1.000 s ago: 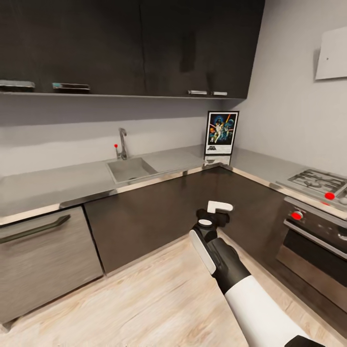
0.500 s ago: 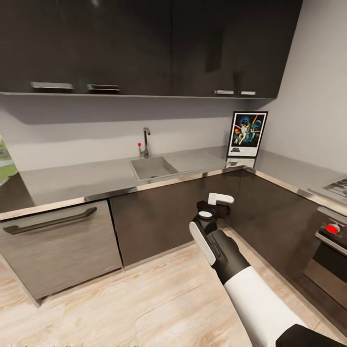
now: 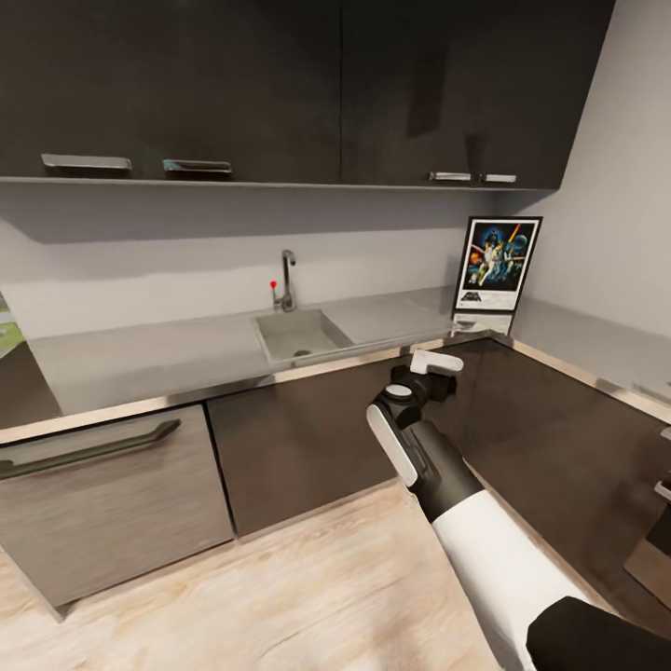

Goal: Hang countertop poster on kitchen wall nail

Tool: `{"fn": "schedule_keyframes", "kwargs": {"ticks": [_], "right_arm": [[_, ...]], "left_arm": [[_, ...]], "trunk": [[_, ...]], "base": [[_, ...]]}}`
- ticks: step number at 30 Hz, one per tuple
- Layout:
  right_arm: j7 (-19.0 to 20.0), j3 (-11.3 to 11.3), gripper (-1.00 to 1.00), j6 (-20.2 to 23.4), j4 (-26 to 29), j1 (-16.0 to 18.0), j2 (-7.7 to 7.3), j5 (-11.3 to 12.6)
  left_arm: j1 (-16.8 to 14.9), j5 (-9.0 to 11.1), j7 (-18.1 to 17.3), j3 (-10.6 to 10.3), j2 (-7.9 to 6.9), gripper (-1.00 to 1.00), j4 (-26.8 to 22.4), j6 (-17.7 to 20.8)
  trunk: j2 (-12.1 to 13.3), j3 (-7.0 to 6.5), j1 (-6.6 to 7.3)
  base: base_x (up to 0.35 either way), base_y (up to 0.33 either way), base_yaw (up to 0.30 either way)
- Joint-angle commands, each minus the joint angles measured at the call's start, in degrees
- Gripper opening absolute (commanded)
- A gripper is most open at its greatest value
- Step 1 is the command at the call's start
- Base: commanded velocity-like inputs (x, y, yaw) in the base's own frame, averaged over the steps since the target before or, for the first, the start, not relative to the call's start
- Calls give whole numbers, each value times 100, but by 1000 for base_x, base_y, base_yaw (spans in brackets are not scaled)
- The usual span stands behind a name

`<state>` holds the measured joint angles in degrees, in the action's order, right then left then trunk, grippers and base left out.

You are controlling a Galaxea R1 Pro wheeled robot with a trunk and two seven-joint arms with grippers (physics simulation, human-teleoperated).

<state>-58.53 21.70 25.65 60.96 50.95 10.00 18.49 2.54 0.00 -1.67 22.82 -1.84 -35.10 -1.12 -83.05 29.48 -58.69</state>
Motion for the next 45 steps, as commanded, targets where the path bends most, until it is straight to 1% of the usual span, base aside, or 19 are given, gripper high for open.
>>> {"fn": "schedule_keyframes", "kwargs": {"ticks": [1,2,7,17,22,28,34,36,38,45], "right_arm": [[-131,6,100,52,4,62,0,29],[-241,1,100,57,9,142,0,32],[-333,-32,100,58,8,224,0,18],[-357,-42,100,47,-38,225,0,13],[-597,-43,100,57,-37,228,0,13],[-675,-43,100,62,-35,226,0,14],[-679,-43,100,69,-39,232,0,14],[-666,-43,100,153,-36,248,0,18],[-649,-43,100,391,-38,381,0,22],[-647,-43,100,490,-40,528,0,25]], "left_arm": [[1,0,-18,13,-9,100,-6,-10],[1,0,-18,17,-19,100,-6,-10],[1,0,-18,18,-26,100,-6,-11],[1,0,-18,21,-41,100,-6,-11],[1,0,-18,21,-44,100,-6,-11],[1,0,-18,21,-44,100,-6,-6],[1,0,-18,21,-44,100,-6,-3],[1,0,-18,21,-44,100,-6,-3],[1,0,-18,21,-44,100,-6,-2],[1,0,-18,21,-44,100,-6,-3]], "trunk": [[-3,5,-4],[-3,5,-4],[-3,5,-4],[-3,5,-4],[-3,5,-4],[-3,5,-4],[-3,5,-4],[-3,2,-4],[-3,-3,-4],[-3,-14,-4]], "base": [[334,0,1],[335,0,0],[335,-43,0],[320,-159,0],[299,-194,0],[269,-230,-10],[242,-230,-186],[90,-86,-277],[36,-34,-291],[96,-8,-228]]}}
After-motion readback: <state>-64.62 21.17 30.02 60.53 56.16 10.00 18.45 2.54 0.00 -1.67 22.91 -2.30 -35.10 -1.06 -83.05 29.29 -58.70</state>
